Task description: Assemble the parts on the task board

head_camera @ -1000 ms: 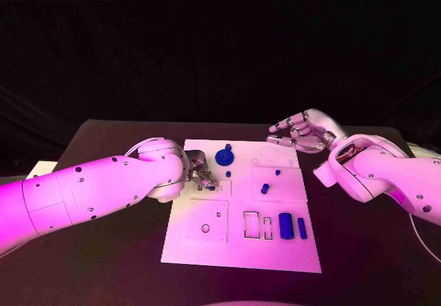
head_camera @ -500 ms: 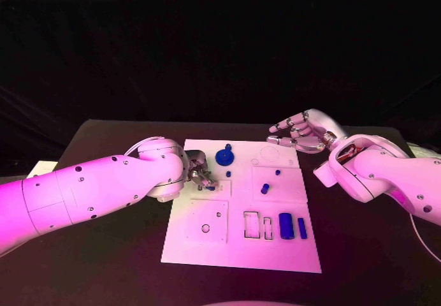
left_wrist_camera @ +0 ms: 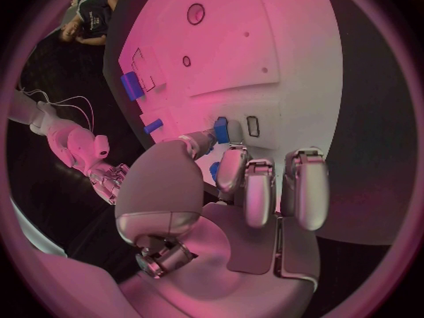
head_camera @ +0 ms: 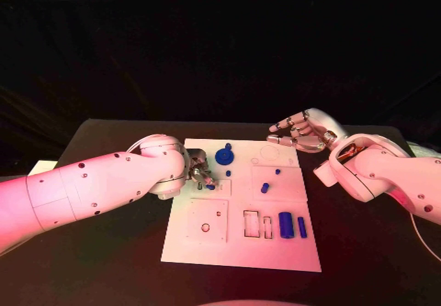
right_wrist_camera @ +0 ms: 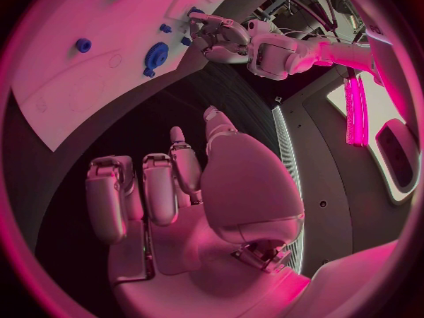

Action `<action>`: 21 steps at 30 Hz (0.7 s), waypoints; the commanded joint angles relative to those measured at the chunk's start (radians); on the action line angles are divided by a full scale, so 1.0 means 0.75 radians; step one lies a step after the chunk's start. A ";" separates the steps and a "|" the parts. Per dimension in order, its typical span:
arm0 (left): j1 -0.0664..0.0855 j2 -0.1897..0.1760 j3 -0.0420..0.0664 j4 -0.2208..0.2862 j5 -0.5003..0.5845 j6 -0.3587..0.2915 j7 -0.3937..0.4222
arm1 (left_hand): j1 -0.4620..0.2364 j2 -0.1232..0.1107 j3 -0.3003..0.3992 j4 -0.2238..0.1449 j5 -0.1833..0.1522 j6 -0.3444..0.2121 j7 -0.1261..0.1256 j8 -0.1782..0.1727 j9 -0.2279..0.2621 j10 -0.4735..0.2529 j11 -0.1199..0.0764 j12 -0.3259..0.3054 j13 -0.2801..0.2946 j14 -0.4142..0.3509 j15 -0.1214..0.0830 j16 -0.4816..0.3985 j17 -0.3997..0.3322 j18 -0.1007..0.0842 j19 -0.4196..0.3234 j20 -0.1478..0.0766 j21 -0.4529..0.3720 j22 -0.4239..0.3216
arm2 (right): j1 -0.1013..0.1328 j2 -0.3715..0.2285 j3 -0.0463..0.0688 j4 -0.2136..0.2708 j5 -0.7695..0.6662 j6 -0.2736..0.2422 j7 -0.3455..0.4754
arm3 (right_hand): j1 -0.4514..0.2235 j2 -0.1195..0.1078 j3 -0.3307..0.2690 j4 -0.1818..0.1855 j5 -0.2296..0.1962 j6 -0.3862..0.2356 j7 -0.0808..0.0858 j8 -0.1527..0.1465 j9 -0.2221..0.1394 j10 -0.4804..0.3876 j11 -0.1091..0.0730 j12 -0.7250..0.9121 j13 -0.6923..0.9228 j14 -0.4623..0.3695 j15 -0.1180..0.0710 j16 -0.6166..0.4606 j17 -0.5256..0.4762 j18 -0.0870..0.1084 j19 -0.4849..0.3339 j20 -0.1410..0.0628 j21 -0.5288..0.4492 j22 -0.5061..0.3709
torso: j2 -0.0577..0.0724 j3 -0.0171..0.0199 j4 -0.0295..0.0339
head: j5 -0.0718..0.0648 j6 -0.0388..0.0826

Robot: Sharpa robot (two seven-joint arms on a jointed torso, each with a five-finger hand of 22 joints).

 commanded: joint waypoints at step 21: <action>-0.009 0.045 -0.011 -0.070 0.035 0.122 -0.083 | -0.167 -0.006 -0.092 0.033 -0.005 0.093 -0.031 -0.024 -0.013 0.030 -0.017 0.025 0.026 0.142 -0.014 0.004 0.350 -0.019 0.091 -0.011 0.024 0.264 | 0.000 -0.001 0.000 0.010 -0.001 0.014 0.006 | 0.001 0.010 -0.010 0.004 0.012 0.008 -0.002 0.002 0.001 -0.009 -0.001 -0.006 0.071 0.084 0.000 -0.007 0.119 0.020 0.026 0.001 -0.008 0.209 | 0.000 -0.0013 0.0000 | -0.008 -0.004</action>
